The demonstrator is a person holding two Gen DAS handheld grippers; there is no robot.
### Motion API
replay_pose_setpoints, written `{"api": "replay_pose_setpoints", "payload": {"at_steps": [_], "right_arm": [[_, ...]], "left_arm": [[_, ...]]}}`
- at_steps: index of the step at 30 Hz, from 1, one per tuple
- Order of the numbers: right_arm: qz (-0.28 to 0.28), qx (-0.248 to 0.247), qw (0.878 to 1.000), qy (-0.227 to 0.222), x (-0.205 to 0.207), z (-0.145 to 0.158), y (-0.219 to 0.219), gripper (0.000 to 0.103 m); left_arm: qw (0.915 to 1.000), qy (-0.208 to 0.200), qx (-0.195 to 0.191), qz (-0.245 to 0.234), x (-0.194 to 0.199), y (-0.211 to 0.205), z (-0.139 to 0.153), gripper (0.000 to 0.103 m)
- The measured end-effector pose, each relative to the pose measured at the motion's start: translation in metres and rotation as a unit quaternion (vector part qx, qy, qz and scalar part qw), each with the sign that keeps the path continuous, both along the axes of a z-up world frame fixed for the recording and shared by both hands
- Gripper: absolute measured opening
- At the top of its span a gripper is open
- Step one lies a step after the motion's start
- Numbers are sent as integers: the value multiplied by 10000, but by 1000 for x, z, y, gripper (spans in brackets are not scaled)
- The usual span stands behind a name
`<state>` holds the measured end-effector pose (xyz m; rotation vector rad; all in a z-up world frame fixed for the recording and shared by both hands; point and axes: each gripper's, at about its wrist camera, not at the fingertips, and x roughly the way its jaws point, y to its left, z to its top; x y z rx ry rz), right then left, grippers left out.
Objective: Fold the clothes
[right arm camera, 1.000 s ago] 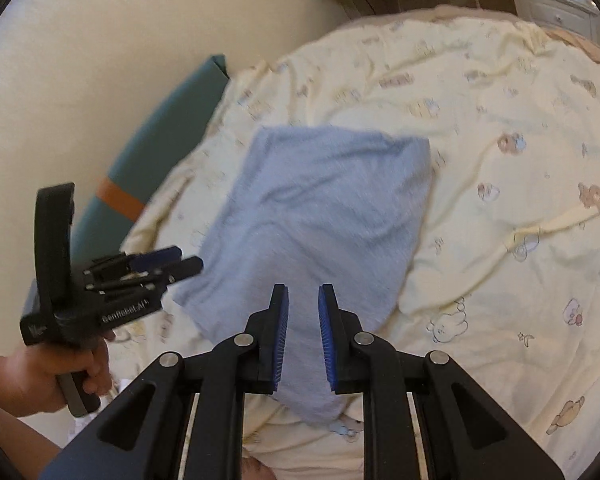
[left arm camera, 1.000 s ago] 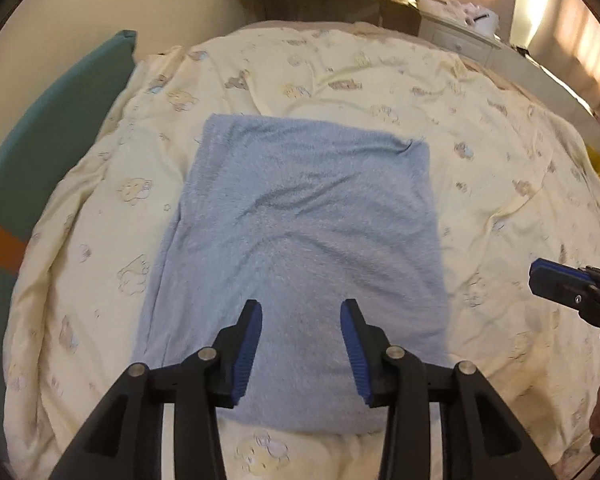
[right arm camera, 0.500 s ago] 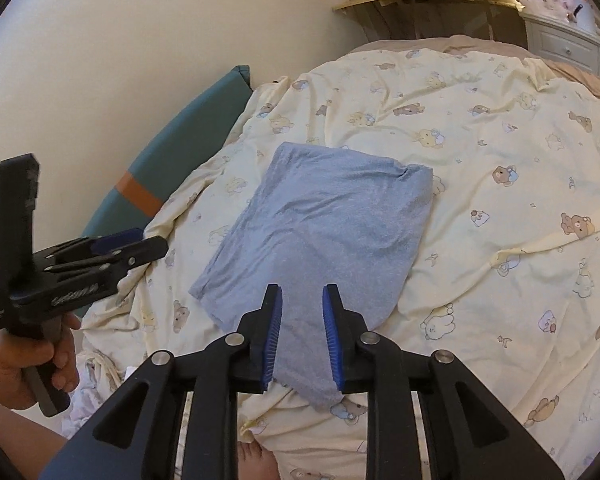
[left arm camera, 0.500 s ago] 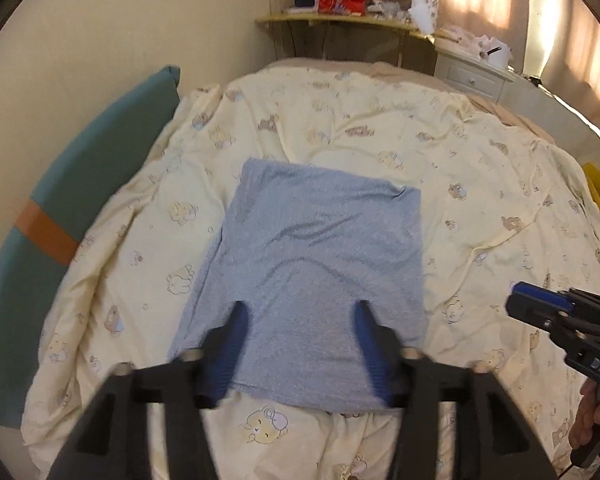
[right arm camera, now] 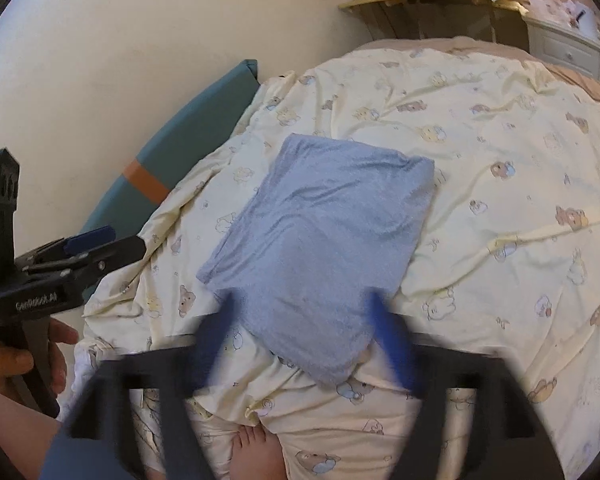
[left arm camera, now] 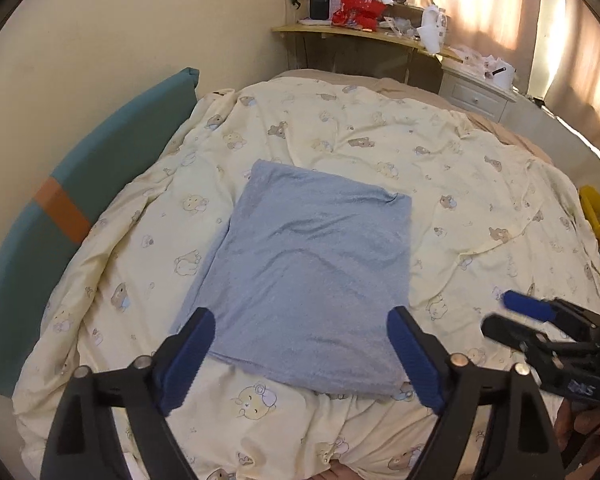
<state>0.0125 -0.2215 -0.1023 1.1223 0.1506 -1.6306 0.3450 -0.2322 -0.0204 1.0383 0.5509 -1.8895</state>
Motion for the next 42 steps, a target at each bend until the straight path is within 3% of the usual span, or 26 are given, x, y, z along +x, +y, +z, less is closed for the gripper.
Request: {"api": "replay_pose_setpoints", "payload": {"at_steps": [8, 16, 27, 42], "right_arm": [[-112, 269, 9994, -179, 2, -1, -5, 90], [-246, 420, 9986, -188, 8, -3, -6, 90], [-59, 551, 9983, -175, 25, -12, -12, 90], [-100, 581, 9982, -137, 26, -10, -13, 90]], "left_arm": [[9954, -878, -392, 5, -16, 17, -8, 89], [9972, -627, -383, -117, -21, 24, -7, 89], [9957, -723, -576, -107, -22, 27, -3, 89], [9959, -709, -547, -84, -21, 24, -2, 89]]}}
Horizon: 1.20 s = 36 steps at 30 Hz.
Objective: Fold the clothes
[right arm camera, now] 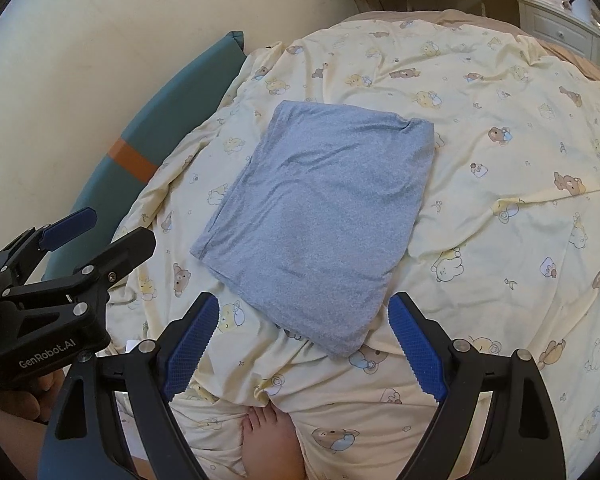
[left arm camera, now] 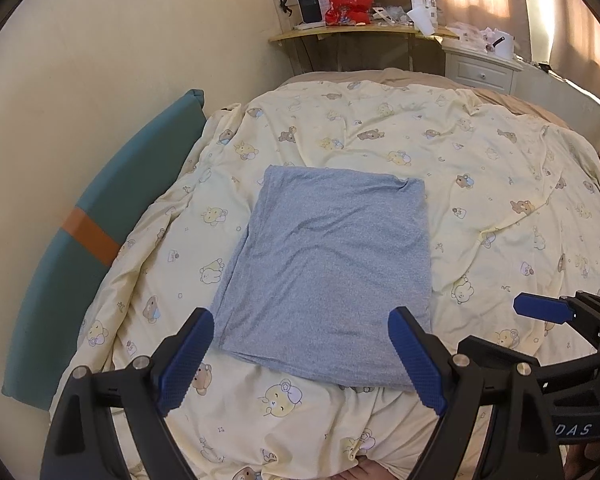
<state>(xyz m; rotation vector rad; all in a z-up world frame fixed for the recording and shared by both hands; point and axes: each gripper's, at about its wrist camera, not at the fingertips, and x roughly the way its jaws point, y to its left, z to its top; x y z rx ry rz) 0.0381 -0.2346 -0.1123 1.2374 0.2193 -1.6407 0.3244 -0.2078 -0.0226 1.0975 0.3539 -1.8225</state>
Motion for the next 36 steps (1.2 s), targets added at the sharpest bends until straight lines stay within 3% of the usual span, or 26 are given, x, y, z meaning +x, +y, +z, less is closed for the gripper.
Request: {"api": "replay_pose_setpoints", "payload": {"at_steps": [36], "right_arm": [[-72, 33, 9999, -79, -1, -3, -3, 90]], "left_arm": [[10000, -52, 16, 9, 0, -2, -2, 89]]}}
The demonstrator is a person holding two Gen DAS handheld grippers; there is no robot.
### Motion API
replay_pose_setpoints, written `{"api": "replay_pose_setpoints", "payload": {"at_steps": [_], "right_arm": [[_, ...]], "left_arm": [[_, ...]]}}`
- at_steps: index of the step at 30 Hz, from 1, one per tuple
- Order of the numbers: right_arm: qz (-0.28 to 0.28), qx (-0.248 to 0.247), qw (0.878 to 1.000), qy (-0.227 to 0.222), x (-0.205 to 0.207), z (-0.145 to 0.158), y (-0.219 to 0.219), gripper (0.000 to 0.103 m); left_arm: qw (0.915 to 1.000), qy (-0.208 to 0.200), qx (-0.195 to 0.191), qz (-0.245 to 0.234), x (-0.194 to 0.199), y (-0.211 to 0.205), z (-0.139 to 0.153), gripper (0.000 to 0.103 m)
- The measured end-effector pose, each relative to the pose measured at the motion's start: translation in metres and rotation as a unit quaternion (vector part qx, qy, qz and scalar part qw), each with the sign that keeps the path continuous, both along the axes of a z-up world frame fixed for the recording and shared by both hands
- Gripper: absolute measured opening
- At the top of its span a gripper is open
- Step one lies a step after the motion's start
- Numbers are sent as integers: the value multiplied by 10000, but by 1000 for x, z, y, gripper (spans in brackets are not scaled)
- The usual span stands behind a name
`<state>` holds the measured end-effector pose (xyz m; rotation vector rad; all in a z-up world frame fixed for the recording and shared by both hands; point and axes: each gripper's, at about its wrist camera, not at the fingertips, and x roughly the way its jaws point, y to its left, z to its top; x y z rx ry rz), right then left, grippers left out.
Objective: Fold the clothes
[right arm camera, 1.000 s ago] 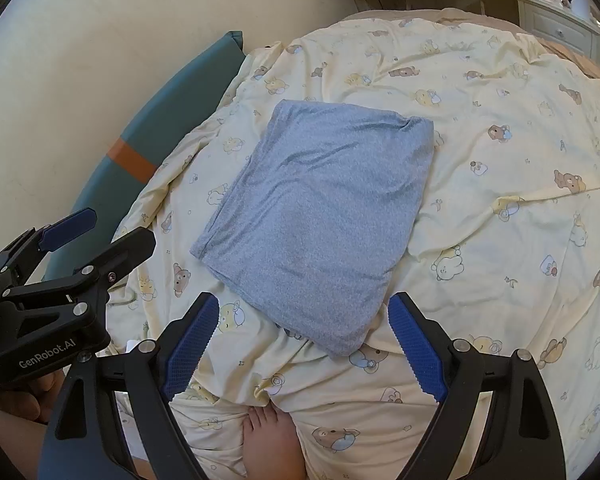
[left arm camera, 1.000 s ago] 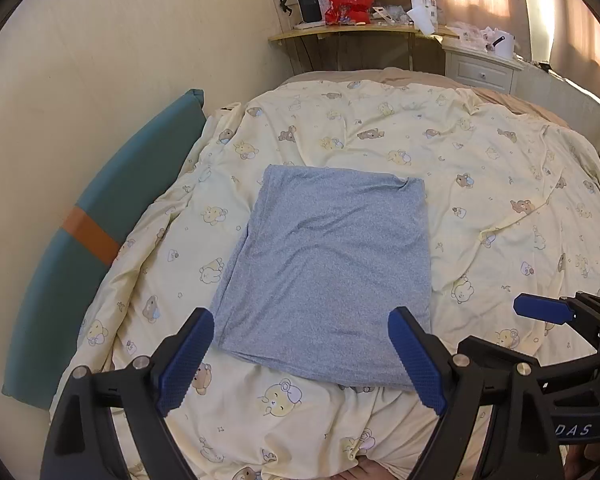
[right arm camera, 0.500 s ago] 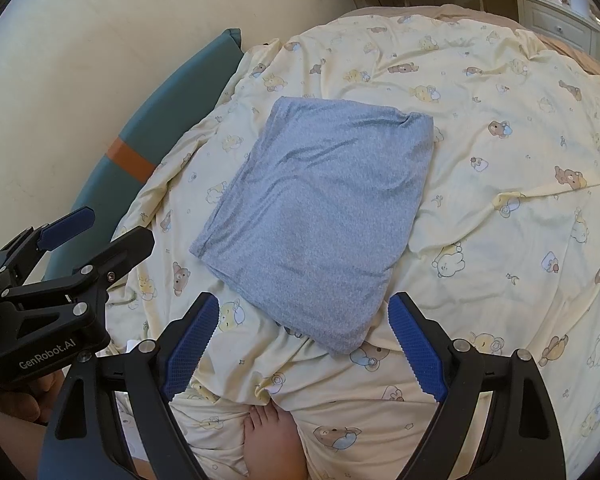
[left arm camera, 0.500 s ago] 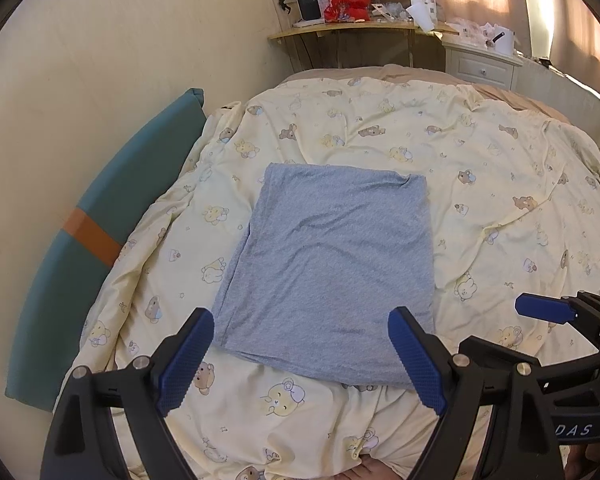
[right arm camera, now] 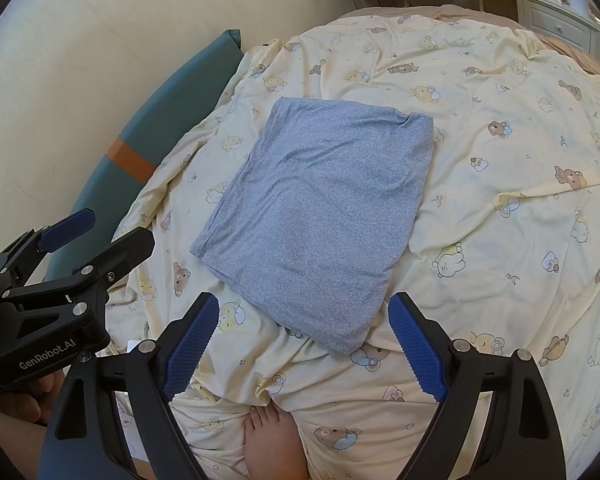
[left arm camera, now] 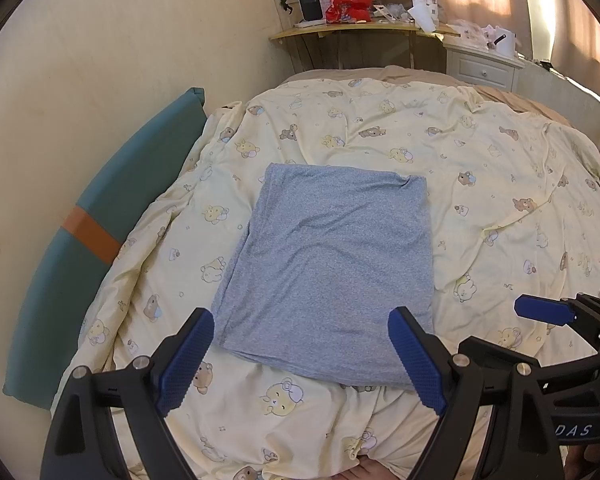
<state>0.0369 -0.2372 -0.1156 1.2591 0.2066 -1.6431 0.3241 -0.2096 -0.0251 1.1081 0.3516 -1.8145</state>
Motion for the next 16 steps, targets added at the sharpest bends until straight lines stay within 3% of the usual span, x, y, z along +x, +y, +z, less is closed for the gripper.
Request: {"api": "replay_pose_setpoints", "payload": {"at_steps": [16], "right_arm": [[-36, -52, 10000, -33, 1, 0, -1, 90]], "left_arm": [[9998, 25, -201, 24, 0, 2, 4, 89]]}}
